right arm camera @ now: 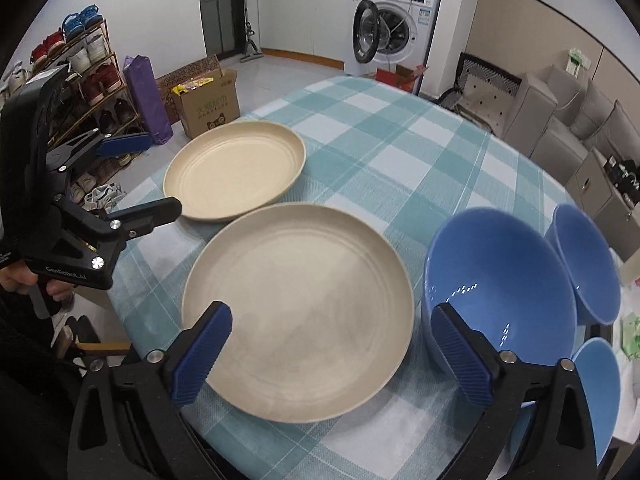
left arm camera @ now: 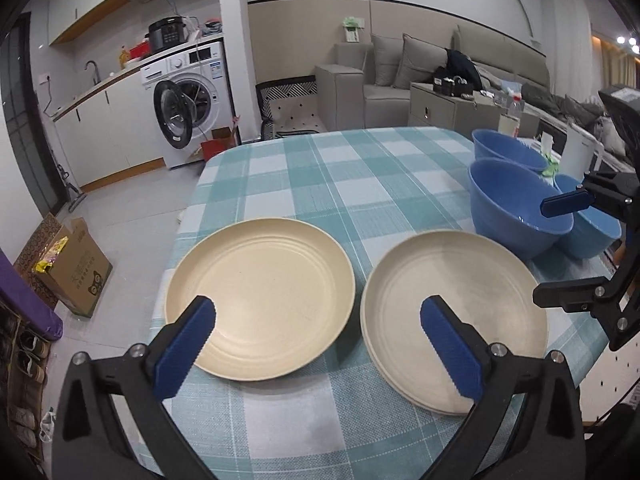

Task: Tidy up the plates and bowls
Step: 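Withdraw both grippers up and back from the plates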

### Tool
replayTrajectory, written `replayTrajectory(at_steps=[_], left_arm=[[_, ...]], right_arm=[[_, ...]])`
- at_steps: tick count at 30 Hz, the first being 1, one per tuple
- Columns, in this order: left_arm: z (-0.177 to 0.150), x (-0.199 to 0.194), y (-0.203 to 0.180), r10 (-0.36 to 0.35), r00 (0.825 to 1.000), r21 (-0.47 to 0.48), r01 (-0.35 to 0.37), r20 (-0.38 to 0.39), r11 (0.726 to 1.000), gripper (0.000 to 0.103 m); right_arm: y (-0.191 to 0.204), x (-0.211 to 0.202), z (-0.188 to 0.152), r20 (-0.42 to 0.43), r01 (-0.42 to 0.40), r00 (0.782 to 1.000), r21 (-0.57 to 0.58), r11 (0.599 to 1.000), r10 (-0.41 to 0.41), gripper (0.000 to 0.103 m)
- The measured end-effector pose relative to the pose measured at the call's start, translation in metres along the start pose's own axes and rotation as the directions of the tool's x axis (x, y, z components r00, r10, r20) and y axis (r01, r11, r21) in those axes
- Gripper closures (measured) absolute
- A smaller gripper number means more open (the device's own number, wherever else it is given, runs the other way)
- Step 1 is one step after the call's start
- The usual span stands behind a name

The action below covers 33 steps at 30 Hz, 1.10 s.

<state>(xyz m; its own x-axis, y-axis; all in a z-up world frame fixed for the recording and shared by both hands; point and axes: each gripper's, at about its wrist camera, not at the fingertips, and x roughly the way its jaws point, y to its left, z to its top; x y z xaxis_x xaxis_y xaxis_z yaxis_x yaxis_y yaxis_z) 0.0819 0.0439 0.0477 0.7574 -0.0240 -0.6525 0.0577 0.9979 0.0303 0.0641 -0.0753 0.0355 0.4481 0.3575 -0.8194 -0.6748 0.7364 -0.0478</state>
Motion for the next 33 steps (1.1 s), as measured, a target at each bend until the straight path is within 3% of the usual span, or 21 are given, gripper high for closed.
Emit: replayTrajectory(at_steps=[10, 26, 33], left_arm=[[0.013, -0.017, 0.025, 0.026, 0.999, -0.071, -0.022, 0.046, 0.997, 0.000], [0.026, -0.037, 0.053, 0.077, 0.992, -0.138, -0.062, 0.104, 0.988, 0.000], [0.035, -0.041, 0.071, 0.072, 0.988, -0.200, -0.045, 0.134, 0.979, 0.000]], right_arm=[[-0.007, -0.009, 0.019, 0.046, -0.043, 0.998, 0.057, 0.997, 0.041, 0.001], [0.012, -0.015, 0.051, 0.094, -0.040, 0.995, 0.016, 0.999, 0.038, 0.001], [0.018, -0.011, 0.070, 0.106, -0.044, 0.993, 0.017, 0.999, 0.042, 0.001]])
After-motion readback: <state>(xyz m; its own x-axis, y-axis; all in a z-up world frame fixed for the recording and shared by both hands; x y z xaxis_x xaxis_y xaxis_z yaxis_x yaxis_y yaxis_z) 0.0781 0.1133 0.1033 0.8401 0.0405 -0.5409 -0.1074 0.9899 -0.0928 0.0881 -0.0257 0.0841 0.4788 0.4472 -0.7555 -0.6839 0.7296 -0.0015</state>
